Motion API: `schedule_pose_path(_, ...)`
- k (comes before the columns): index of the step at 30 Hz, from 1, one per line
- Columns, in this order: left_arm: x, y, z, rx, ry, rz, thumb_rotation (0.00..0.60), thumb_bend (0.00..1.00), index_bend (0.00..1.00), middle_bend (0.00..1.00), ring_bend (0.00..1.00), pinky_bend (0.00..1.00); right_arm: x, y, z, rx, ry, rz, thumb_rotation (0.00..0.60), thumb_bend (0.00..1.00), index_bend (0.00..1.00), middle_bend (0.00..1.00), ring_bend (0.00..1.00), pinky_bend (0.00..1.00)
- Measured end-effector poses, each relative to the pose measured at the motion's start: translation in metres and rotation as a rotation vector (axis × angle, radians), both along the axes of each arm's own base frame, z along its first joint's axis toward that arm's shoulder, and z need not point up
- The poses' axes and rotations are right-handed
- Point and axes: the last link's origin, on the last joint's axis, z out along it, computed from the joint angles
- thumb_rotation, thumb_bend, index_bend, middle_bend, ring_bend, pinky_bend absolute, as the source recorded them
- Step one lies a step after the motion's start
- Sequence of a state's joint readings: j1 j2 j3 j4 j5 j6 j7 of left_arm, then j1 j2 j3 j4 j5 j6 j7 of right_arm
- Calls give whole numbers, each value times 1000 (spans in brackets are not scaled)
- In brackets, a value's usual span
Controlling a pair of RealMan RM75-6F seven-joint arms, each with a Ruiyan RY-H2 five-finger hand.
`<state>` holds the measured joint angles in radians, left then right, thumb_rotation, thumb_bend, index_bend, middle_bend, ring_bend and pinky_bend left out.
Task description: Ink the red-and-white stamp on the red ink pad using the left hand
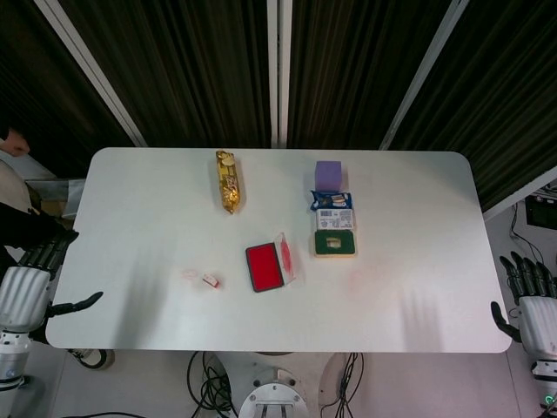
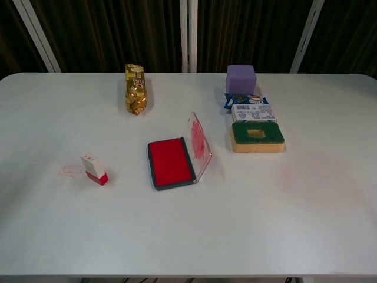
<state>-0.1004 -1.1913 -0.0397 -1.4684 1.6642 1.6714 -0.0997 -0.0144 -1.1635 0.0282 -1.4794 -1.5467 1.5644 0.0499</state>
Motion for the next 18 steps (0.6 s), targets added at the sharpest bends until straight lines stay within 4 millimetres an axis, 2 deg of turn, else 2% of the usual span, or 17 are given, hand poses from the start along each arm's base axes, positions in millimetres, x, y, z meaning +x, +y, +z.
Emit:
schedule_pose_path(1, 2, 0, 0, 11, 2, -24, 600, 193, 137, 296, 789, 897, 1, 0, 0, 0, -1, 1, 600, 321, 0, 0, 0, 0)
schedule_pose_path(4, 5, 3, -3, -1, 14, -63, 600, 220, 157, 324, 851, 936, 2, -1, 0, 5, 8, 5, 600, 322, 0, 0, 0, 0)
schedule_pose_path(10, 16, 20, -27, -166, 98, -131, 600, 220, 240, 332, 871, 941, 2, -2, 2, -3, 16, 0, 600, 322, 0, 0, 0, 0)
schedule_pose_path(18, 35, 53, -69, -353, 175, -219, 600, 220, 244, 285, 882, 951, 5, -2, 5, -16, 18, 4, 600, 322, 0, 0, 0, 0)
